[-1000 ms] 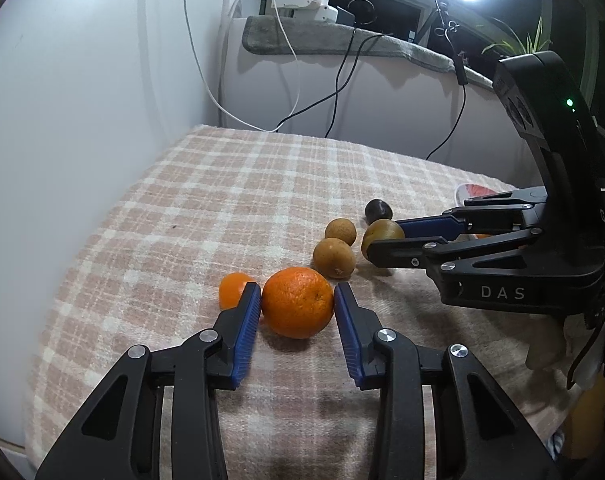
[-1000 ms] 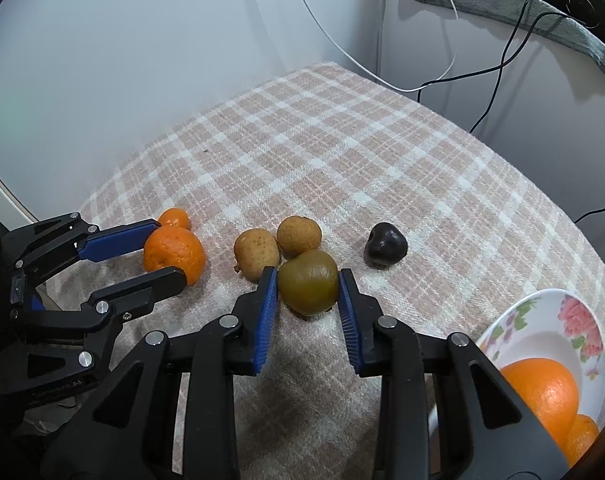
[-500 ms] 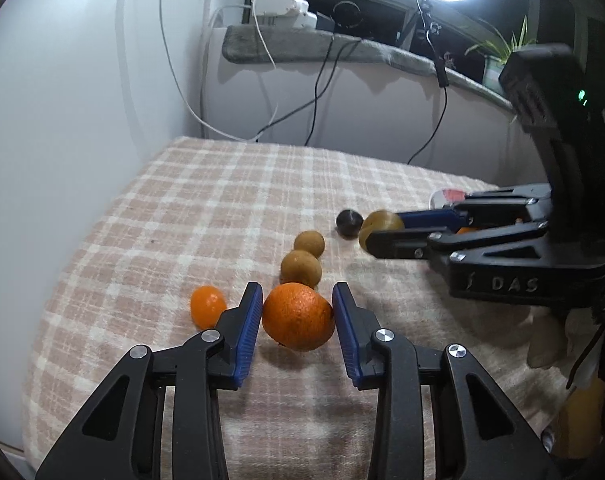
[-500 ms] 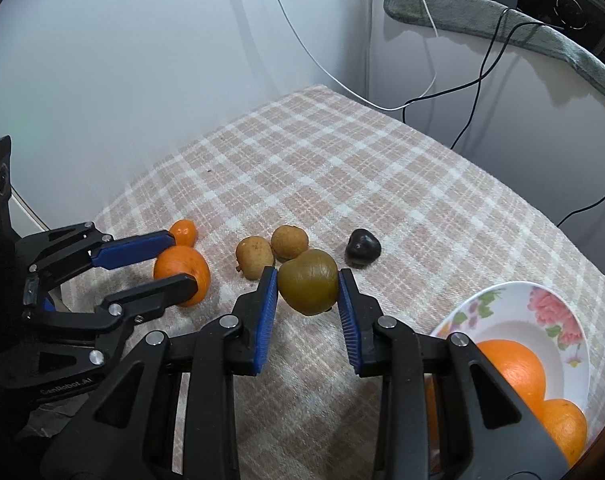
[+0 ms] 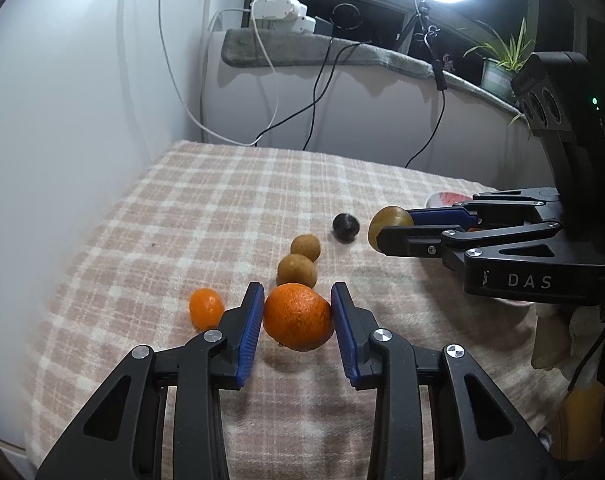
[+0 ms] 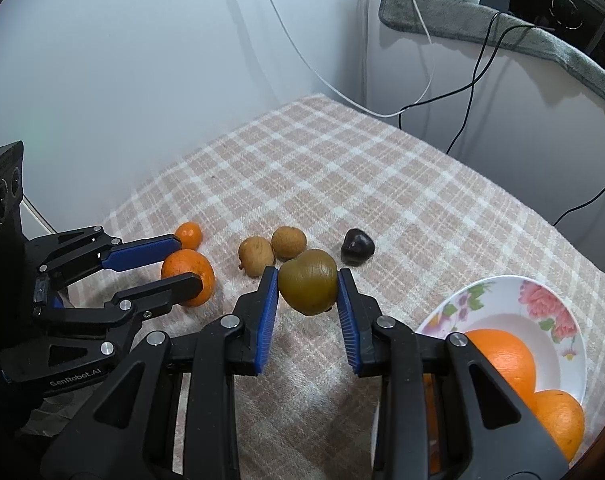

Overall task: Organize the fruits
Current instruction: 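Lift and carry the kiwi and mandarin over the white plate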

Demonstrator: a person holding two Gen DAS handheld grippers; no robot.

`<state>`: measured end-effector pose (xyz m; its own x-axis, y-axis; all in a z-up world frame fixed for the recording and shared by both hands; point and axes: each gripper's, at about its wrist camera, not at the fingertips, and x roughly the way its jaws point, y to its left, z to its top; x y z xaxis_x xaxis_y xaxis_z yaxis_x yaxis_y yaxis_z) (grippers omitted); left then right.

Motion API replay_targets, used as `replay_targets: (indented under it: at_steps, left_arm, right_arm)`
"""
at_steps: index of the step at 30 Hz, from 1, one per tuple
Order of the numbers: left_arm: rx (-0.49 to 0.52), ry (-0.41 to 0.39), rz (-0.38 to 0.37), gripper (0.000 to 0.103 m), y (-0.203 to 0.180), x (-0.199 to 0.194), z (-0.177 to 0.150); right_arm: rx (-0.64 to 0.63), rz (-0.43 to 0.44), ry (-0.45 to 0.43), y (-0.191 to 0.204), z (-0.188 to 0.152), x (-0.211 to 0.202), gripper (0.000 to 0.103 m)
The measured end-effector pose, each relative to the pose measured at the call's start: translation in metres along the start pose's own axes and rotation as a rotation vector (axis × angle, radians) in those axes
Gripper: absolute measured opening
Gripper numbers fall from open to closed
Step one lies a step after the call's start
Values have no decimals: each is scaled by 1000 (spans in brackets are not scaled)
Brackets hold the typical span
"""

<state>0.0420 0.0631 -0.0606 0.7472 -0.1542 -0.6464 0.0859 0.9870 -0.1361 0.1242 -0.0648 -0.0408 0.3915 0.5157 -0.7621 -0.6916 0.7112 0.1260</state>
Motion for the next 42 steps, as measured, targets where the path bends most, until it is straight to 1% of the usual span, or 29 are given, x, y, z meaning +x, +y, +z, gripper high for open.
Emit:
replay_targets:
  at_steps: [9,15,22,28,34,42]
  left_arm:
    - [20,-16,-37,33,-12,1,15]
    - [60,-30,-82,32,-33,8,34]
    - [111,-33,-151,32,-66,22,63]
    - [155,-17,-219,32,-102,44,83]
    - [164,12,-270,32,-124,67,93]
    - [166,47,-308,32,-144,89,99]
  right_arm:
    - [25,-20,-55,-17,2,-27,30]
    - [62,-44,-86,-41,-2,-47,30]
    - [129,-67,-115,-83,-11,-76,30]
    - [215,-67,-120,-125,-23,-90,30]
    - [274,-67,-117,-156,-36,-92,30]
    - [300,-52,-104,-171,-43,-87,30]
